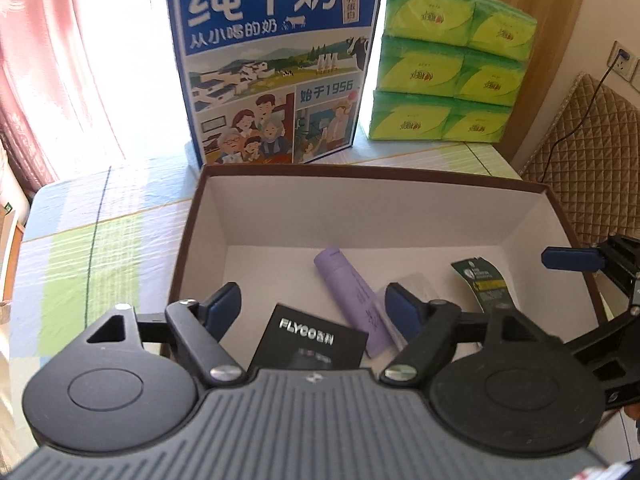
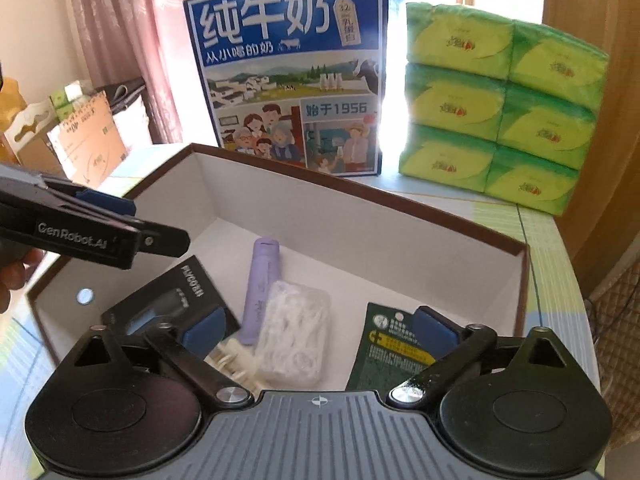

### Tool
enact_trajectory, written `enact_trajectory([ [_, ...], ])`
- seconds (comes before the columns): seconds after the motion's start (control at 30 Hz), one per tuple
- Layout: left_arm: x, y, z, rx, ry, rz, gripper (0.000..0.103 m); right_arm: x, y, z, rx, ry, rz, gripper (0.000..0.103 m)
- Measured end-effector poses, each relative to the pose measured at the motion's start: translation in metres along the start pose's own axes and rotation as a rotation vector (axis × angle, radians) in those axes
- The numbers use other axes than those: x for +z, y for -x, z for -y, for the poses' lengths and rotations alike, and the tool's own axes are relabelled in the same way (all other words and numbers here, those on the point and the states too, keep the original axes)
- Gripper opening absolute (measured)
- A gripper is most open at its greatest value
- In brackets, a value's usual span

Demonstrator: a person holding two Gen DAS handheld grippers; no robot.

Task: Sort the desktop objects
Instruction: 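Open both tools to drop the tube and floss pack into the box, then withdraw both tools from the box back over the table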

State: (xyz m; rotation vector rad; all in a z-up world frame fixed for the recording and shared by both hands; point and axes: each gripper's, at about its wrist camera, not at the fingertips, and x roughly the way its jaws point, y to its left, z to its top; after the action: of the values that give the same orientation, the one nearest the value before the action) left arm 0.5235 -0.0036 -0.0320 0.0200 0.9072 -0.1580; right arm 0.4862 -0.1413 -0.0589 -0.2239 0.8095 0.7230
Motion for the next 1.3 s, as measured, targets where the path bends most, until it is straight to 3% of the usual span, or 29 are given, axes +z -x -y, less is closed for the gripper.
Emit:
enact_trajectory([
  [0.2, -0.02, 0.036, 0.001, 0.009, 0.018, 0.037, 0.083, -0.015, 0.028, -0.005, 0.006, -0.029, 0.019, 0.101],
  [0.63, -0.072, 0.114, 0.003, 0.033, 0.082, 0.094, 0.084, -0.045, 0.102, -0.018, -0.013, -0.083, 0.114, 0.101],
  [1.3, -0.171, 0.172, 0.012, 0.048, 0.143, 0.039, 0.084, -0.113, 0.161, -0.044, 0.009, -0.099, 0.078, 0.101],
])
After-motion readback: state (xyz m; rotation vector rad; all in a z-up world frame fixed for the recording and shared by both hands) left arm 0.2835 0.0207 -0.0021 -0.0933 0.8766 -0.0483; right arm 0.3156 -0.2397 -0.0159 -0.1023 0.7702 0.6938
